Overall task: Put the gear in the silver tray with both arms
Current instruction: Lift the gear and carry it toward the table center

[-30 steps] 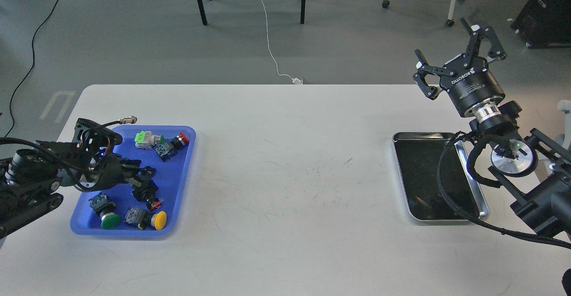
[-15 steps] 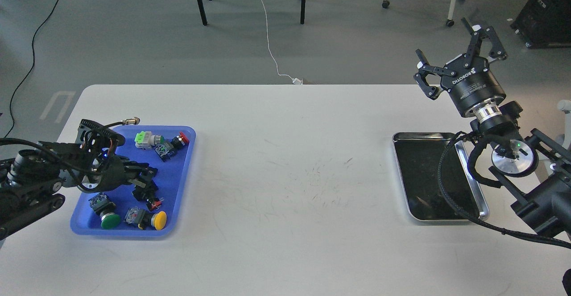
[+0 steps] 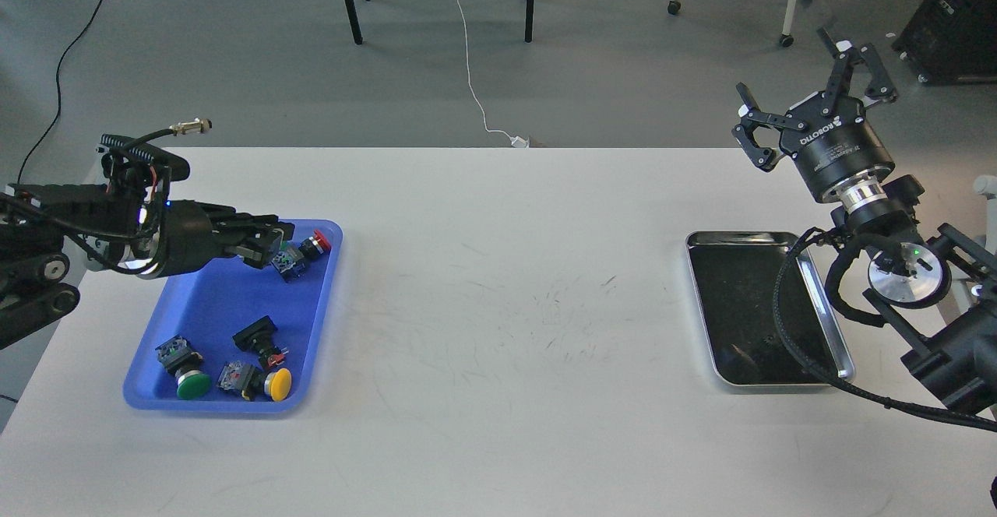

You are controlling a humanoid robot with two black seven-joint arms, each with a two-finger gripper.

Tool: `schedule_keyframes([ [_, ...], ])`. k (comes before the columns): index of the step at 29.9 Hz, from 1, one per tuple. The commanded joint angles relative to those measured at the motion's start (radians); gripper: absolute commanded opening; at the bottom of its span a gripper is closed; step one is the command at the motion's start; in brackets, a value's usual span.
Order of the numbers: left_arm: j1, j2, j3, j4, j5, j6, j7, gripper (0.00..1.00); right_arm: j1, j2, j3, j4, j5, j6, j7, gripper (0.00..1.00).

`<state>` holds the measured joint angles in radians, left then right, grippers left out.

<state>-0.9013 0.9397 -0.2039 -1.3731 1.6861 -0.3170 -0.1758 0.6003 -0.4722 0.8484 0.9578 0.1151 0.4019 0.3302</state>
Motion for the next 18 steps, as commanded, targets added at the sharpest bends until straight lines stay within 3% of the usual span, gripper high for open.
schedule_keyframes([
  [1, -0.045, -0.093, 0.006, -0.024, 0.004, -0.007, 0.038, 0.19, 0.000, -0.022, 0.008, 0.010, -0.002, 0.002, 0.000, 0.99],
  [9, -0.126, -0.416, 0.012, 0.063, 0.075, -0.111, 0.107, 0.18, -0.010, -0.094, 0.024, 0.022, -0.002, -0.003, -0.003, 0.99],
  [14, -0.120, -0.607, 0.063, 0.158, 0.122, -0.114, 0.136, 0.18, 0.054, -0.103, 0.028, 0.021, -0.002, -0.032, -0.019, 0.99],
  [18, -0.116, -0.715, 0.100, 0.178, 0.148, -0.111, 0.165, 0.18, 0.179, -0.102, 0.000, -0.005, -0.003, -0.034, -0.057, 0.99],
])
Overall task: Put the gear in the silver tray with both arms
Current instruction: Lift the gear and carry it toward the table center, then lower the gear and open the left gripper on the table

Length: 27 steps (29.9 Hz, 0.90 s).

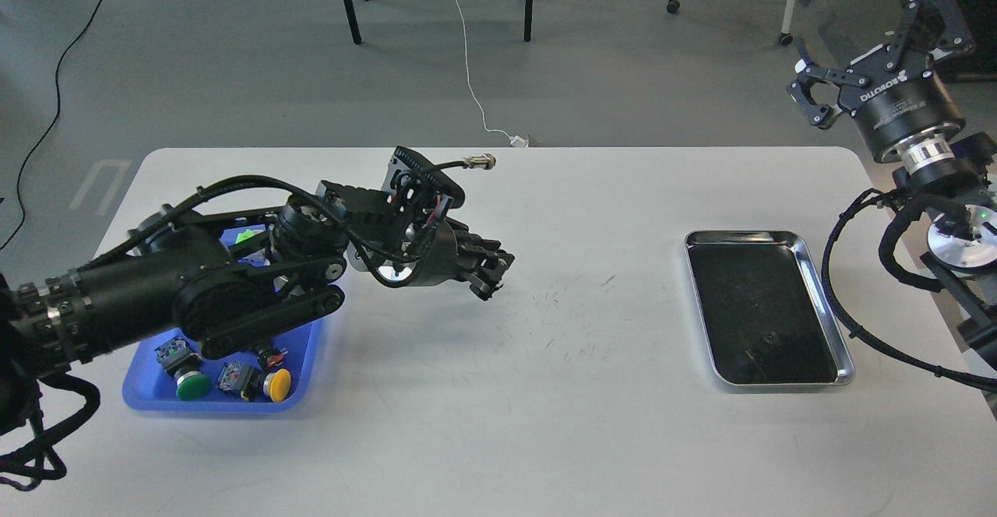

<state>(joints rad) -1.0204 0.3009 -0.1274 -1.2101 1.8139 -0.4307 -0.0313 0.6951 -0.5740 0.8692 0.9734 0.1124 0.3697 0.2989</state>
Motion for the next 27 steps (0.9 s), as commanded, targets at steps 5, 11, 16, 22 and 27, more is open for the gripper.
schedule_keyframes([
  [5, 0.002, -0.176, 0.043, 0.017, 0.076, 0.003, 0.031, 0.18, 0.228, 0.029, -0.123, -0.085, 0.000, -0.002, -0.030, 0.99],
  [11, 0.003, -0.301, 0.078, 0.122, 0.084, 0.012, 0.033, 0.18, 0.290, 0.157, -0.194, -0.130, -0.002, 0.000, -0.030, 0.99],
  [16, 0.005, -0.301, 0.084, 0.257, 0.090, 0.084, 0.031, 0.18, 0.297, 0.218, -0.194, -0.153, -0.002, -0.002, -0.029, 0.99],
  [22, 0.019, -0.301, 0.146, 0.305, 0.090, 0.135, 0.028, 0.18, 0.294, 0.223, -0.194, -0.153, -0.002, -0.002, -0.029, 0.99],
  [27, 0.023, -0.301, 0.144, 0.308, 0.090, 0.139, 0.028, 0.18, 0.294, 0.223, -0.194, -0.153, -0.004, -0.002, -0.029, 0.99],
])
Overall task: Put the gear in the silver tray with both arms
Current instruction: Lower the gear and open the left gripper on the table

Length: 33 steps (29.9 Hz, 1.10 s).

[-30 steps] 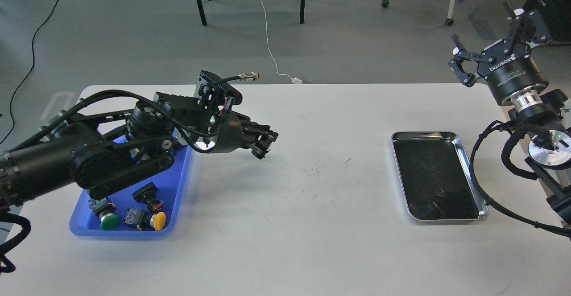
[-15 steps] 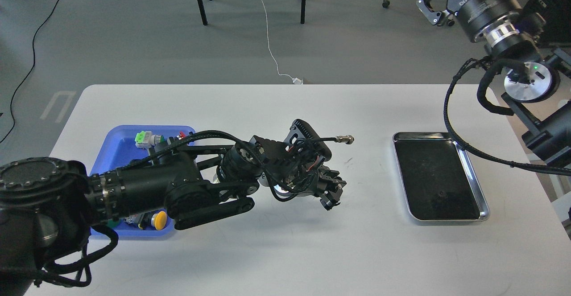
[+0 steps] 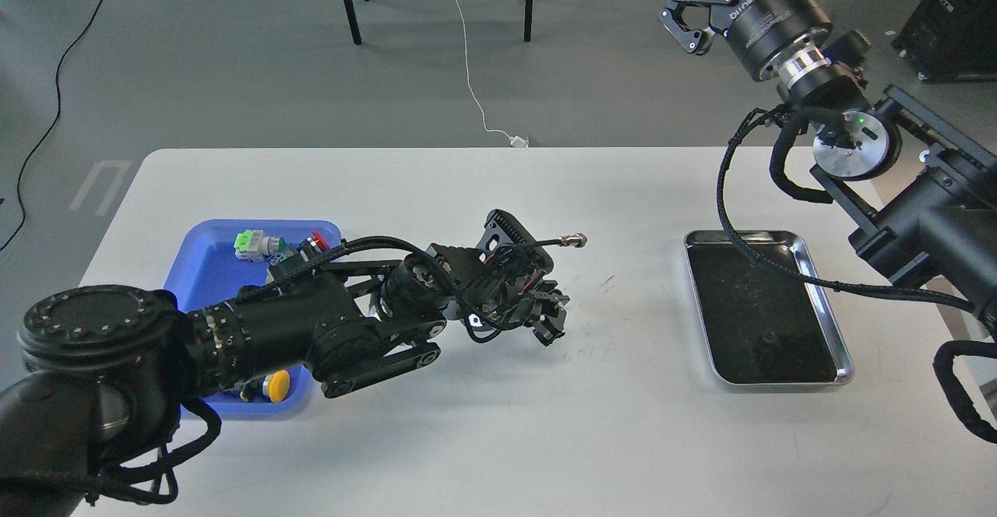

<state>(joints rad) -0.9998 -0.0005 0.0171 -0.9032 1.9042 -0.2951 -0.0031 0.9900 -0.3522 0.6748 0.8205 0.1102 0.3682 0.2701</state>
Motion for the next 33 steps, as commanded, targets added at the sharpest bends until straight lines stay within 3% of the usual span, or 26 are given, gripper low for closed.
schedule_keyframes([
  [1, 0.003, 0.000, 0.000, -0.002, 0.000, 0.004, 0.000, 0.18, -0.001, 0.001, 0.000, 0.000, 0.000, 0.001, 0.000, 0.99],
  [19, 0.009, 0.000, 0.017, -0.049, -0.004, 0.034, -0.014, 0.21, -0.005, 0.001, -0.003, 0.000, -0.003, 0.001, 0.001, 0.99],
  [21, 0.016, 0.000, 0.020, -0.049, -0.004, 0.034, -0.014, 0.25, -0.005, 0.001, -0.004, 0.000, -0.003, 0.001, 0.001, 0.99],
  [25, 0.041, 0.000, 0.021, -0.049, -0.007, 0.043, -0.012, 0.44, -0.010, 0.001, -0.004, -0.001, -0.004, 0.001, 0.001, 0.99],
  [29, 0.050, 0.000, 0.021, -0.049, -0.005, 0.053, -0.011, 0.46, -0.007, -0.001, -0.006, 0.000, -0.006, 0.001, 0.001, 0.99],
  [33, 0.050, 0.000, 0.003, -0.051, -0.016, 0.066, -0.011, 0.54, -0.010, -0.011, -0.006, 0.005, -0.007, 0.005, 0.001, 0.99],
])
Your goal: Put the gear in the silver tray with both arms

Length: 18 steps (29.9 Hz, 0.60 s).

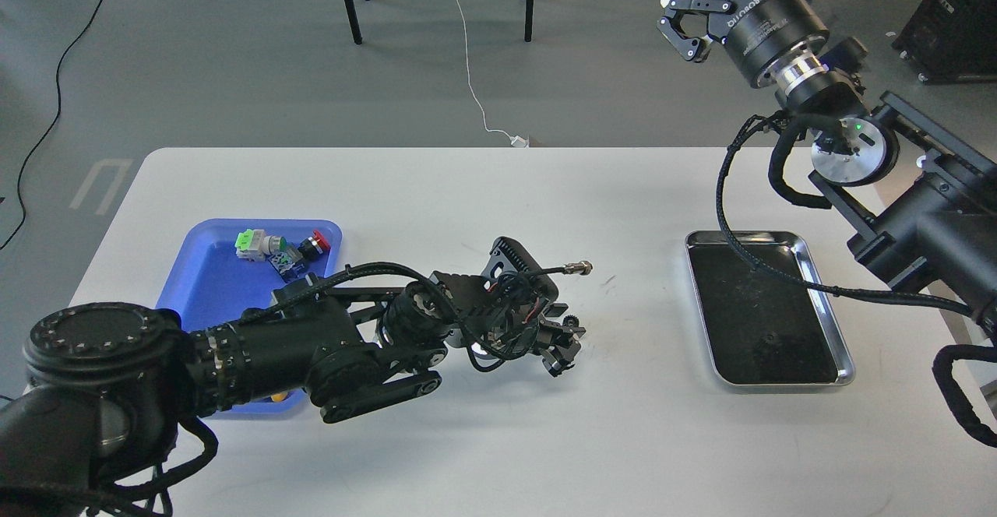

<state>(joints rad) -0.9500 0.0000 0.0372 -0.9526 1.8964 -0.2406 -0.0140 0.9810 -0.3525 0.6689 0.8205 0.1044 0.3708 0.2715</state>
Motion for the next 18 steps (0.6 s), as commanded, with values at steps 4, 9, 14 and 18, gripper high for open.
schedule_keyframes([
  [4, -0.004, 0.000, -0.101, -0.005, -0.106, 0.105, -0.007, 0.74, -0.005, -0.066, 0.001, 0.012, -0.003, 0.013, -0.002, 0.99],
  [9, -0.009, 0.000, -0.227, -0.005, -0.367, 0.109, -0.033, 0.79, -0.013, -0.213, 0.001, 0.034, -0.067, 0.060, 0.003, 0.99],
  [14, -0.022, 0.079, -0.290, -0.003, -0.643, 0.107, -0.079, 0.79, -0.015, -0.313, 0.000, 0.057, -0.182, 0.097, 0.003, 0.99],
  [18, -0.027, 0.170, -0.385, 0.008, -0.909, 0.107, -0.161, 0.80, -0.016, -0.327, 0.000, 0.063, -0.334, 0.097, 0.008, 0.99],
])
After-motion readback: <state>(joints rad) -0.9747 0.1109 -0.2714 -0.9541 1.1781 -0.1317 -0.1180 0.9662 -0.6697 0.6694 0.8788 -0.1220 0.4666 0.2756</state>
